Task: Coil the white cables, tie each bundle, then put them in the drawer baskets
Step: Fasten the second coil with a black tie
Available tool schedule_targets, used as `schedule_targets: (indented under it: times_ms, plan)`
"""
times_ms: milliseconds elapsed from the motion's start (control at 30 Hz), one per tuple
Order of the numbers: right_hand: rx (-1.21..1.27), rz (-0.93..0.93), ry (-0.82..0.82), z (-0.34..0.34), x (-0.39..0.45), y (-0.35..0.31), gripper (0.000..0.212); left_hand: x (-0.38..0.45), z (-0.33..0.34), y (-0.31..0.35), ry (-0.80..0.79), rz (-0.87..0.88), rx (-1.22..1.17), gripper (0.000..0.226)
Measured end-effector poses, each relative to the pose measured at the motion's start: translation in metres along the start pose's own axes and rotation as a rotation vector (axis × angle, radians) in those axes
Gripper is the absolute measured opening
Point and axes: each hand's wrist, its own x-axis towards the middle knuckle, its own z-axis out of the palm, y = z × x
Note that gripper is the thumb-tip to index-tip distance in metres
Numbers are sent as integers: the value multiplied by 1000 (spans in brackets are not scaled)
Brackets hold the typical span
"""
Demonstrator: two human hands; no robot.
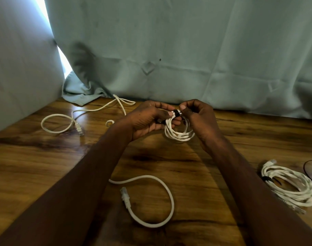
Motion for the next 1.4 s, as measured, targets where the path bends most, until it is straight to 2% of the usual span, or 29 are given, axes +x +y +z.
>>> schedule_targets:
  times_ms: [233, 433, 533, 767, 867, 933, 1033, 1133, 1267, 1400]
  plan:
    - [29, 6, 13, -4, 2, 0, 13, 1, -2, -2, 32, 4, 51, 37]
    - [57, 145, -112, -7, 1, 0, 21, 4, -6, -3, 62, 34, 56, 37]
    - [187, 214, -166, -2, -1, 1, 27, 6, -7, -6, 82, 62, 75, 31]
    - [449, 239, 31, 26, -2, 17, 31, 8, 3, -14, 134, 111, -4, 27]
    - [563, 252, 67, 31, -1, 20, 29, 11, 6, -16, 175, 157, 69, 22]
    - [552, 247, 79, 31, 1, 21, 28, 13, 6, -15, 189, 175, 103, 20]
    - [563, 264, 65, 27, 3, 21, 26, 13, 3, -11, 167, 122, 21, 22]
    - [597, 294, 68, 22, 5, 19, 19, 12, 1, -11, 145, 62, 24, 32]
    - [721, 388, -27, 15, 6, 14, 23, 12, 1, -17, 161, 44, 60, 37]
    - [551, 372, -54, 2, 10, 16, 32, 14, -4, -15, 213, 108, 18, 36]
